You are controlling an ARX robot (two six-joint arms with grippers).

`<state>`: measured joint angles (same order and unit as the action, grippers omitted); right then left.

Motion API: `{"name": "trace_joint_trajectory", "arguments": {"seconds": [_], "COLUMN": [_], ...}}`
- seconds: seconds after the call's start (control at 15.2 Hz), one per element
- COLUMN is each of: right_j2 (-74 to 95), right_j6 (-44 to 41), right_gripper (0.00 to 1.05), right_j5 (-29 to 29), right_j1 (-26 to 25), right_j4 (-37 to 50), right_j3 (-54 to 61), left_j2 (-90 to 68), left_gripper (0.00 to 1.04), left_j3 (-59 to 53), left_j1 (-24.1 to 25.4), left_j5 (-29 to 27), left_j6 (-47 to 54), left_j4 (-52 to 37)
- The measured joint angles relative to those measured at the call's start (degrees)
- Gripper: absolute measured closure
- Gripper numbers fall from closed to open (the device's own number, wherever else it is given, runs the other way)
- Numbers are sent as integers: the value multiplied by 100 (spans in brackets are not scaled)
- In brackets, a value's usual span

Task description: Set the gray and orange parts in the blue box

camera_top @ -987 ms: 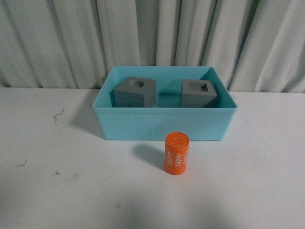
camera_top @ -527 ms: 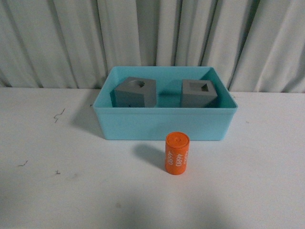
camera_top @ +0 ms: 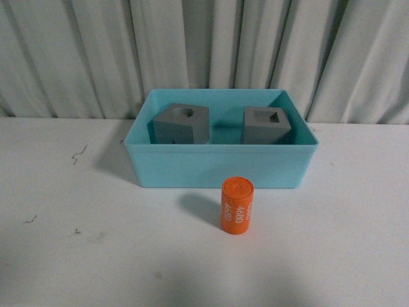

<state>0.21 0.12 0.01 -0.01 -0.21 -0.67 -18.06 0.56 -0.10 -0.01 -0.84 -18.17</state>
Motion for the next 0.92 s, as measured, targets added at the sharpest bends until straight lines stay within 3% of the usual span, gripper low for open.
{"name": "trace_joint_trajectory", "arguments": {"seconds": [0.26,0.33,0.39,0.66,0.72,0.86,0.92], "right_j2": [0,0,0,-2,0,0,0], "right_j6": [0,0,0,0,0,0,0], "right_gripper": [6,6,6,6,6,6,6], "right_j5": [0,0,0,0,0,0,0], "right_j1": [0,0,0,0,0,0,0], "right_j4": [0,-2,-4,0,0,0,0], "right_j3": [0,0,0,0,0,0,0], "left_j2": [188,586,1775,1770,1770,1770,1770], "left_gripper": [103,103,103,102,96,72,54], "left_j3": [0,0,4,2,2,2,2], "left_j1": [0,0,0,0,0,0,0], "left_j5": [0,0,2,-2,2,0,0], "left_j6": [0,0,2,-2,2,2,2], "left_j4": [192,586,1818,1836,1838,1838,1836]}}
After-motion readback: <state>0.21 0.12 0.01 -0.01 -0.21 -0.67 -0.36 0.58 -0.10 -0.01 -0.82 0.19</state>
